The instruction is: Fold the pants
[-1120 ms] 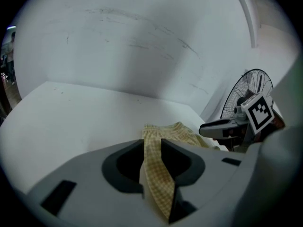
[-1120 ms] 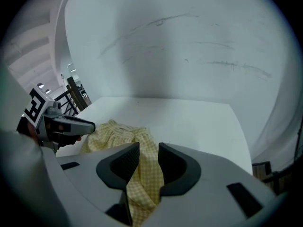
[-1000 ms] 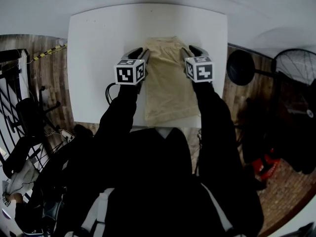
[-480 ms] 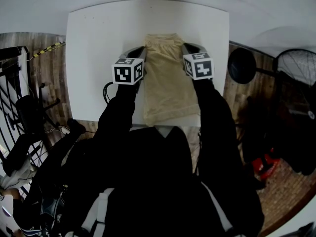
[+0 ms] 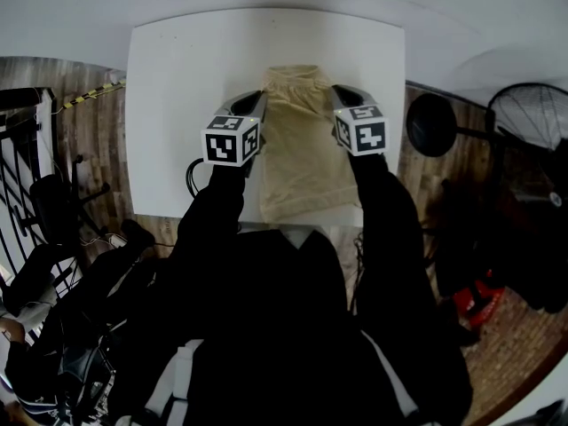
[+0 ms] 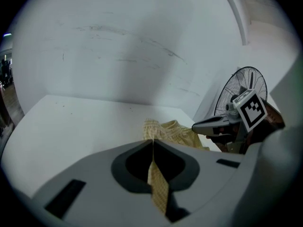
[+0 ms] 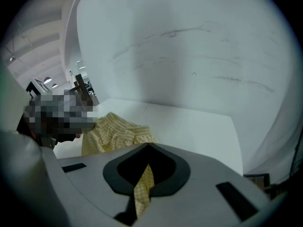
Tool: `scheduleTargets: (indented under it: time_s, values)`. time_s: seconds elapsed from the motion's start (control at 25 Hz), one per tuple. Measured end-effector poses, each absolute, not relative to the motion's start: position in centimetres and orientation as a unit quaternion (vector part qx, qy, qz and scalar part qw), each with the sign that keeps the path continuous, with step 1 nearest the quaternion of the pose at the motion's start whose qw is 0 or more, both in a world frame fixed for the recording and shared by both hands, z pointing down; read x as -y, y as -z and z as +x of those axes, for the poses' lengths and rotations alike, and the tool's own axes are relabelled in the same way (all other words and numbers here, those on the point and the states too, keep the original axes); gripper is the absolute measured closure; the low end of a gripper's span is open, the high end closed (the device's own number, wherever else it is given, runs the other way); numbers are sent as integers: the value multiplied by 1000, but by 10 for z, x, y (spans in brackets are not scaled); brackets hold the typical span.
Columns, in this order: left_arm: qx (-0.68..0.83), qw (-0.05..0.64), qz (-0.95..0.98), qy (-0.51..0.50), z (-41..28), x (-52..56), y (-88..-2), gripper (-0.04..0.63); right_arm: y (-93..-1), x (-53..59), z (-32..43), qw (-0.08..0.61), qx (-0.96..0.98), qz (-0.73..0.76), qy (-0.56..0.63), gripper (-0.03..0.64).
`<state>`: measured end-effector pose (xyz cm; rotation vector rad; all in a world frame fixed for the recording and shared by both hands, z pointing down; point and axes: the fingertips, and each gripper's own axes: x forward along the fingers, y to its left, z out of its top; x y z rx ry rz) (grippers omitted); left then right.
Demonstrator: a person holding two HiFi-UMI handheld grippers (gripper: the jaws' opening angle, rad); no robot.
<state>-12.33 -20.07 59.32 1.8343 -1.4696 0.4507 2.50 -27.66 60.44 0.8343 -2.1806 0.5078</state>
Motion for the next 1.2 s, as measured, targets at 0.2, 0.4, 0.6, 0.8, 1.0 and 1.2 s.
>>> scheduleTargets:
  time_s: [0.2,0.4,0.6,0.8,1.0,1.2]
  values:
    - [574,347,722,-170,-106,187,-569,586,-579,263,40,343,860,326,-191,614]
    - [573,321,733,-175,-90,171,-545,586,-556,247,59,328,865,334,-182,614]
    - [566,296,746,-185,-76,153,-528,586,-542,225,74,319,869,333,-181,614]
    - [557,279,759,-191,-65,130,-521,586,-541,200,87,313,869,335,-186,614]
    - [553,260,766,-196,-52,107,-518,585,-539,177,97,300,875,334,-183,614]
    - [545,232,778,-208,-40,84,-520,586,-541,156,104,289,886,322,-166,614]
